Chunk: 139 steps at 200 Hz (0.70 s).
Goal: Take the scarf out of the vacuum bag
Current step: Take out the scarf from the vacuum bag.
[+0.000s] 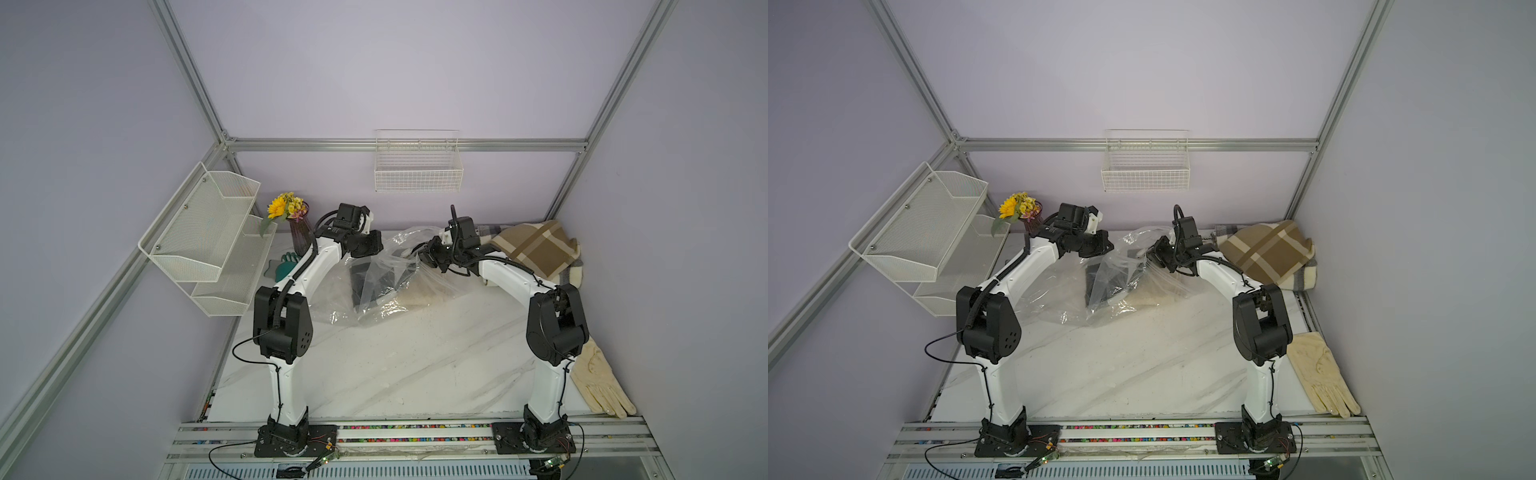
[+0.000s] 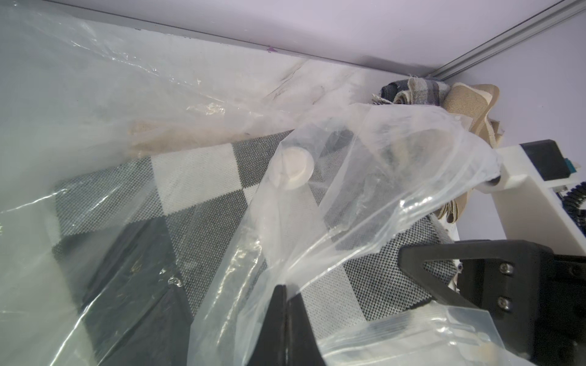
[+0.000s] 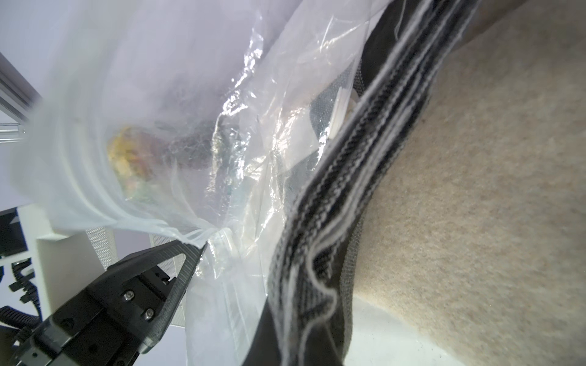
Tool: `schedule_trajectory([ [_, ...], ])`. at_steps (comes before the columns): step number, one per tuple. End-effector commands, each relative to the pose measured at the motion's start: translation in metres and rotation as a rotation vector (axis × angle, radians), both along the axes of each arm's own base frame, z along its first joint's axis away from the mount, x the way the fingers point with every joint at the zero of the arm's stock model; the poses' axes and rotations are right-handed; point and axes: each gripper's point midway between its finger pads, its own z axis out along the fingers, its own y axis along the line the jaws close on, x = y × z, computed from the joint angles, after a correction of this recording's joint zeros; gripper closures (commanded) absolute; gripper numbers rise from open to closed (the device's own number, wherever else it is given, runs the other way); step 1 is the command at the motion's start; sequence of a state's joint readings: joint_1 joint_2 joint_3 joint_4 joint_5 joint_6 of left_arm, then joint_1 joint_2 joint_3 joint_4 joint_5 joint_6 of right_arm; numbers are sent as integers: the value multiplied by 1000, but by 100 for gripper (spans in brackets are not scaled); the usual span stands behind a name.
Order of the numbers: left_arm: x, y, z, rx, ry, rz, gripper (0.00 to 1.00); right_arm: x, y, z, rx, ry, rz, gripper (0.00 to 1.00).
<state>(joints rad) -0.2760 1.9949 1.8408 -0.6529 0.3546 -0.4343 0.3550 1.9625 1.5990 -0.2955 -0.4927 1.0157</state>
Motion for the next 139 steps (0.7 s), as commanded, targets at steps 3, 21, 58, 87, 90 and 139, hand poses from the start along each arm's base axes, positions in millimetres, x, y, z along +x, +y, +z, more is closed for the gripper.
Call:
schedule_trajectory([
  [3, 1, 8, 25, 9, -77, 13, 100, 3, -2, 36, 24, -87, 17, 100],
  [21, 1, 10, 24, 11, -75, 16, 100, 3, -7, 45, 28, -102, 13, 100],
  [58, 1, 10, 21, 7, -66, 18, 100, 3, -21, 55, 43, -112, 3, 100],
  [87, -2, 12, 22, 16, -70, 27, 100, 3, -35, 58, 41, -109, -6, 100],
  [90, -2, 13, 21, 18, -68, 27, 100, 3, -36, 58, 40, -108, -8, 100],
  [139, -1, 15, 19, 22, -64, 33, 100, -8, -56, 52, 7, -54, 7, 100],
])
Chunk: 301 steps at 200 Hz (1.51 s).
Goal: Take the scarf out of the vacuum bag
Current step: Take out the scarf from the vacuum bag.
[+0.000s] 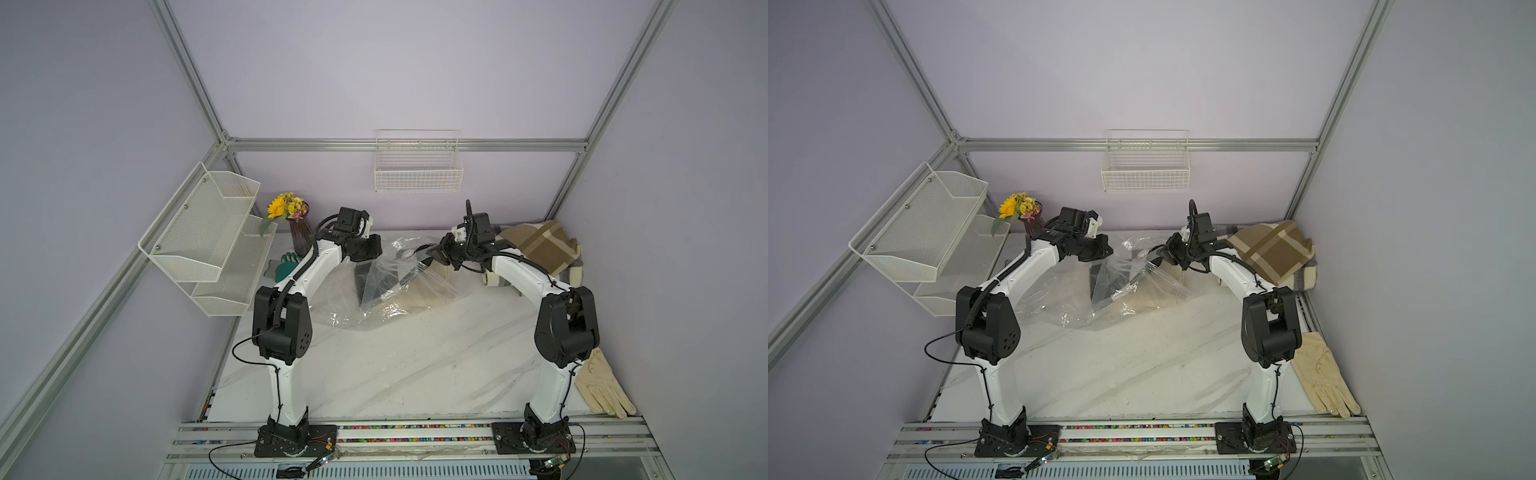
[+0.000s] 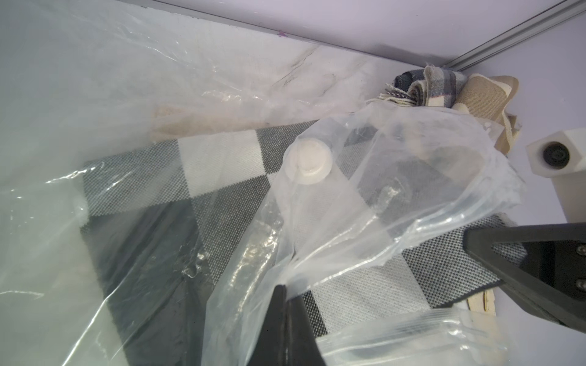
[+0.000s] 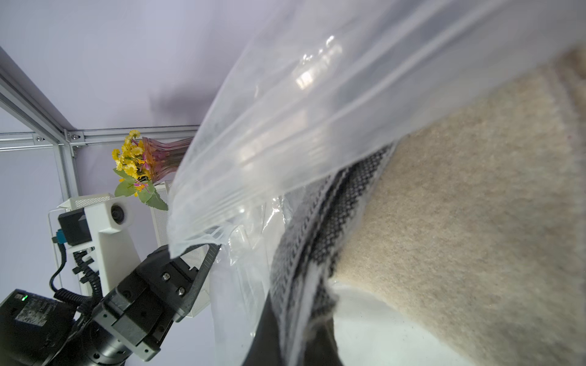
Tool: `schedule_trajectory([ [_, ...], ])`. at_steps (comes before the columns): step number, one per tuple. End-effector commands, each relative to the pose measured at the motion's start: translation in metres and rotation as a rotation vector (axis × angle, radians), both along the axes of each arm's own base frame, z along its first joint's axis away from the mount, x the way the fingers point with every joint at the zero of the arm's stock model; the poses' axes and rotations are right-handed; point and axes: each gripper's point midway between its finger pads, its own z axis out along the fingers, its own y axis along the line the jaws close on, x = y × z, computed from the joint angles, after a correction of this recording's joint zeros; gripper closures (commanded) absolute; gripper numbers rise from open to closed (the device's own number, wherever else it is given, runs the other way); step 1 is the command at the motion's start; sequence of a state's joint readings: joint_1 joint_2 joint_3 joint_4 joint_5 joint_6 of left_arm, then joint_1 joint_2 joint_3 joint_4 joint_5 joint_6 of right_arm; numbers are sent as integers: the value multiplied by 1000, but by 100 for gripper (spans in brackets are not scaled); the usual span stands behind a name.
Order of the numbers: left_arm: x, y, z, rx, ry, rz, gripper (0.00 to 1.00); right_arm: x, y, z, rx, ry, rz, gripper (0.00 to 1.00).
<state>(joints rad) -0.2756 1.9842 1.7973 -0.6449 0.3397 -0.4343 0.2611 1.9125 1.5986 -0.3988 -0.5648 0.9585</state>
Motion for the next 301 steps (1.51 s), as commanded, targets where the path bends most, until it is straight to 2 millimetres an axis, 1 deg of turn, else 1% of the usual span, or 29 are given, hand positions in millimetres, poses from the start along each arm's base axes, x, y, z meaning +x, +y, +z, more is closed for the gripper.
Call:
schedule_trajectory([
  [1, 4, 11, 30, 6, -85, 22, 100, -5, -13, 40, 7, -77, 14, 100],
  [12, 4, 10, 31, 6, -85, 24, 100, -8, -15, 38, 2, -74, 28, 100],
  [15, 5, 10, 31, 8, -86, 25, 100, -12, -17, 34, -6, -50, 31, 100],
  [21, 6, 11, 31, 8, -89, 27, 100, -14, -18, 32, -14, -43, 37, 100],
  [52, 7, 13, 33, 20, -88, 34, 100, -19, -26, 27, -22, -31, 47, 100],
  [85, 8, 13, 29, 25, -80, 34, 100, -19, -37, 29, -30, -48, 39, 100],
  [120, 9, 15, 28, 31, -77, 38, 100, -17, -46, 51, -15, -140, 50, 100],
  [122, 9, 15, 28, 30, -78, 38, 100, -15, -45, 56, -9, -165, 53, 100],
  [132, 9, 15, 28, 32, -78, 39, 100, -14, -49, 62, -3, -191, 42, 100],
  [148, 10, 15, 30, 31, -81, 40, 100, -13, -55, 67, 4, -214, 34, 100],
  [168, 11, 15, 30, 32, -81, 42, 100, -11, -63, 68, 14, -225, 29, 100],
  [185, 11, 16, 28, 35, -76, 42, 100, -11, -65, 72, 21, -239, 36, 100],
  [207, 12, 16, 26, 33, -69, 45, 100, -10, -70, 78, 29, -262, 46, 100],
  [225, 13, 18, 25, 39, -62, 54, 100, -10, -73, 88, 50, -293, 58, 100],
  [262, 15, 23, 26, 47, -63, 74, 100, -13, -85, 105, 67, -338, 72, 100],
  [301, 17, 27, 26, 51, -60, 88, 100, -20, -104, 112, 56, -364, 50, 100],
])
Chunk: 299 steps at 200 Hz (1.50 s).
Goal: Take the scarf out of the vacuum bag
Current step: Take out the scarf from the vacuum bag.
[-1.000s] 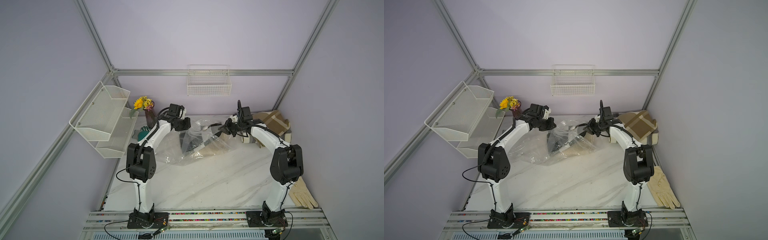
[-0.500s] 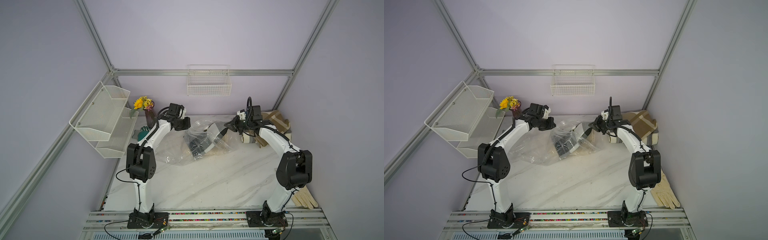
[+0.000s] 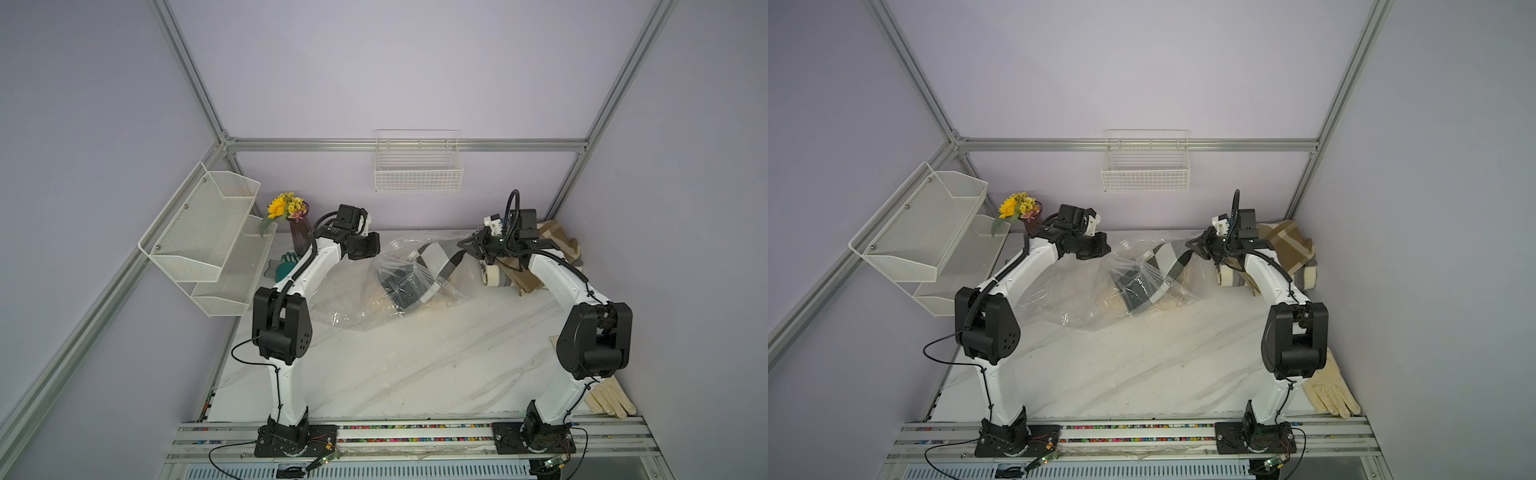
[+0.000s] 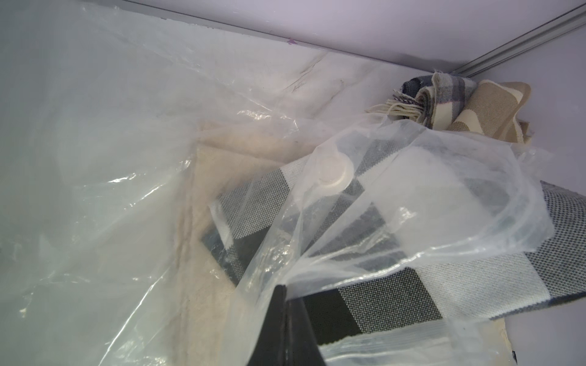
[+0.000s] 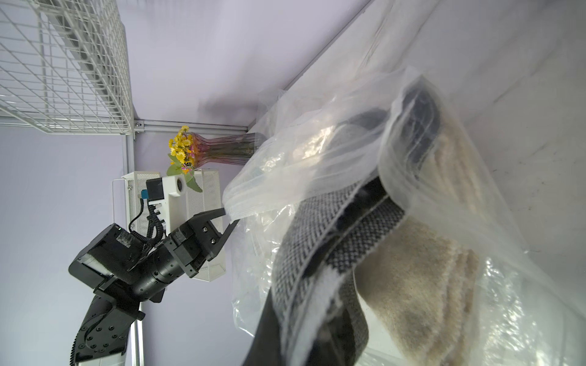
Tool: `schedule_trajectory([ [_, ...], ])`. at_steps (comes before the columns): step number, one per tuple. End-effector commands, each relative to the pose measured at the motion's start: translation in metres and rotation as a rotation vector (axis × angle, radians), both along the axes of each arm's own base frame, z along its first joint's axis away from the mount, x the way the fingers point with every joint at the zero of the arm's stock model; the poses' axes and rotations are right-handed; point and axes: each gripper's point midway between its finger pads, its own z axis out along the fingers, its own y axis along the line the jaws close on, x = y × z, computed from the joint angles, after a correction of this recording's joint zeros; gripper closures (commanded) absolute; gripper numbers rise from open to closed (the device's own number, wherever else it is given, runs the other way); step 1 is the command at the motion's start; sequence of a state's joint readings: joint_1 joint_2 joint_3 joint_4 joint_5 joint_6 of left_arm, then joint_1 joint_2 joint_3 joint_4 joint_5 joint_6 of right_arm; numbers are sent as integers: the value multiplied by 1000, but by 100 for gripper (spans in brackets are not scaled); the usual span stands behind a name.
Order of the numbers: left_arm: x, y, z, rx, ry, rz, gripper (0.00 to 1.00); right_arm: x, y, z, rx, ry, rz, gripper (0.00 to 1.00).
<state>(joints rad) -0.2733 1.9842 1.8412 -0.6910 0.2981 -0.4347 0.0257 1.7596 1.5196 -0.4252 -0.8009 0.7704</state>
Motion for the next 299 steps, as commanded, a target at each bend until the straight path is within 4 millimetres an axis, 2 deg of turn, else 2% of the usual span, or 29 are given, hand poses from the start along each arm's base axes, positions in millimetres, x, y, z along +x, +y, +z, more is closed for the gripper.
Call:
schedule_trajectory([
  [1, 14, 20, 16, 22, -53, 57, 100, -7, -15, 59, 0, -205, 3, 100],
  [15, 14, 21, 16, 22, -51, 62, 100, -10, -25, 59, -6, -203, -17, 100],
  [41, 16, 27, 17, 23, -52, 83, 100, -19, -44, 46, -53, -155, -43, 100],
  [92, 19, 33, 17, 21, -49, 101, 100, -51, -60, -3, -146, 3, -56, 100],
  [112, 19, 35, 15, 20, -45, 104, 100, -51, -76, -16, -165, 30, -103, 100],
  [128, 19, 36, 14, 22, -43, 106, 100, -46, -91, -16, -182, 24, -146, 100],
  [148, 18, 39, 13, 28, -38, 110, 100, -36, -110, -7, -189, 0, -203, 100],
  [170, 16, 41, 9, 31, -29, 111, 100, -17, -122, 15, -139, -70, -264, 100],
  [200, 12, 46, 2, 44, -15, 117, 100, 8, -129, 41, -48, -174, -313, 100],
  [232, 9, 54, 0, 48, -5, 131, 100, 29, -137, 49, 30, -255, -362, 100],
  [275, 8, 60, 7, 51, -15, 143, 100, 37, -151, 66, 93, -386, -412, 100],
  [299, 6, 62, 8, 56, -13, 141, 100, 29, -150, 102, 170, -544, -383, 100],
])
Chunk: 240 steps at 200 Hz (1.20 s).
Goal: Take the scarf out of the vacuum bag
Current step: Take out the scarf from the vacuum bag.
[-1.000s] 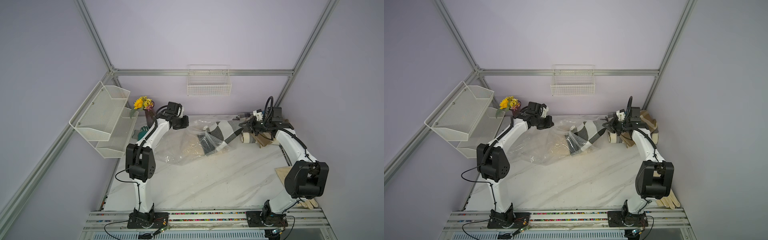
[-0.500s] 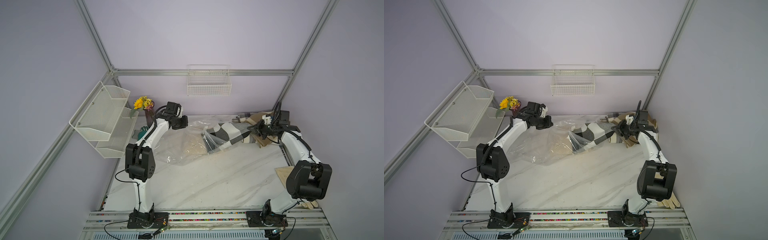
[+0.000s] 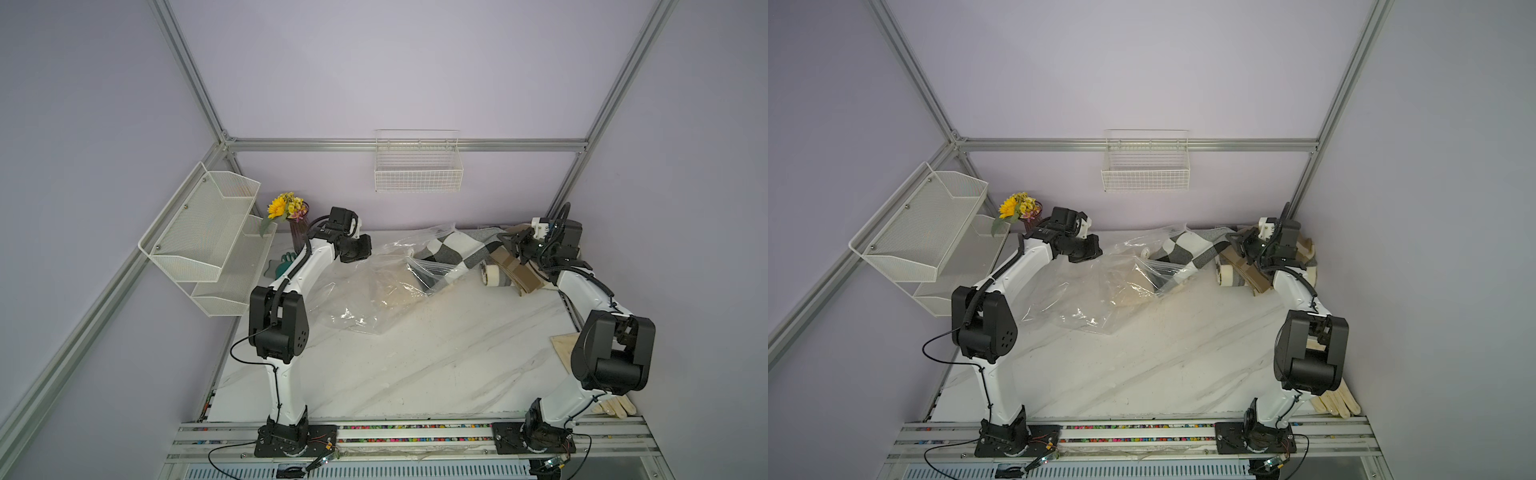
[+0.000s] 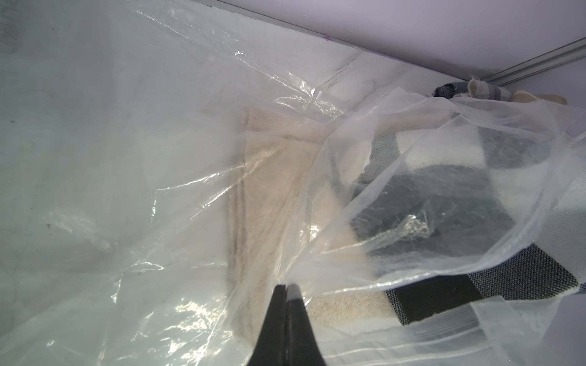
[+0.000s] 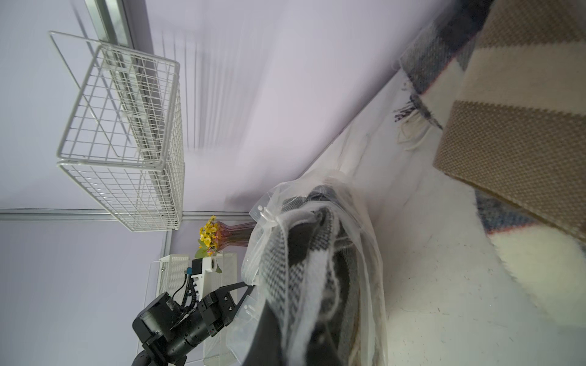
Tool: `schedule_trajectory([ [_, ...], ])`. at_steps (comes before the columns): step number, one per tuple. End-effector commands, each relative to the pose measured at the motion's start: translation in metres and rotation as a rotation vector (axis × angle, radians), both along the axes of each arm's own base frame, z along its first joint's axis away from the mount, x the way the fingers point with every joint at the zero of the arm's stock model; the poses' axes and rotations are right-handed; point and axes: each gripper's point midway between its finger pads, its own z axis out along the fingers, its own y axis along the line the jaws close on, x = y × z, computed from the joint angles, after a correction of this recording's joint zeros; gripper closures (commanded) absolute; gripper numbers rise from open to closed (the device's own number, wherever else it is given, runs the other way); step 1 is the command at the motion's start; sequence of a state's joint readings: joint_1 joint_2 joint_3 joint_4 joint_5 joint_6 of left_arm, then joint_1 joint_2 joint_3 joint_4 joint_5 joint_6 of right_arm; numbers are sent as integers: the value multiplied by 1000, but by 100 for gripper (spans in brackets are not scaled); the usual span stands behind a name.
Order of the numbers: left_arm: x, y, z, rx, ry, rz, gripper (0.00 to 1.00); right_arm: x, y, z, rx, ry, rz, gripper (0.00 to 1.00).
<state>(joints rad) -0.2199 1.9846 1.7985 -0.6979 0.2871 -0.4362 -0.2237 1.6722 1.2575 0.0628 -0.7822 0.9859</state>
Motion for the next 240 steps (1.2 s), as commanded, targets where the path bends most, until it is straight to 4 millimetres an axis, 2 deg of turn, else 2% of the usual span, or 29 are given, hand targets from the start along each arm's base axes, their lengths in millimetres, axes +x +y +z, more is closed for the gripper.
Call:
schedule_trajectory([
  [1, 3, 31, 27, 40, -58, 78, 100, 5, -26, 92, 8, -379, -64, 100],
  [24, 1, 31, 24, 39, -51, 75, 100, -7, -16, 129, 84, -533, 3, 100],
  [40, 2, 30, 22, 37, -46, 74, 100, -12, -11, 144, 137, -588, 52, 100],
  [82, 2, 26, 23, 18, -46, 61, 100, -23, -4, 159, 256, -651, 128, 100],
  [104, 5, 13, 31, -8, -65, 28, 100, -20, 2, 149, 227, -591, 151, 100],
  [128, 7, -9, 47, -34, -108, -21, 100, -15, 21, 130, 126, -494, 177, 100],
  [144, 6, -27, 59, -53, -140, -56, 100, -14, 41, 120, 52, -447, 204, 100],
  [160, 5, -42, 70, -81, -171, -85, 100, -14, 71, 110, -12, -402, 253, 100],
  [185, 3, -56, 84, -105, -212, -115, 100, -17, 110, 95, -34, -364, 323, 100],
  [208, 2, -68, 92, -131, -236, -150, 100, -18, 123, 82, -17, -335, 343, 100],
  [227, -2, -79, 98, -157, -256, -197, 100, -23, 127, 84, -3, -353, 366, 100],
  [233, -4, -82, 100, -168, -261, -212, 87, -25, 129, 88, -1, -366, 375, 100],
  [240, -5, -84, 100, -178, -263, -225, 58, -26, 129, 91, -3, -372, 379, 100],
])
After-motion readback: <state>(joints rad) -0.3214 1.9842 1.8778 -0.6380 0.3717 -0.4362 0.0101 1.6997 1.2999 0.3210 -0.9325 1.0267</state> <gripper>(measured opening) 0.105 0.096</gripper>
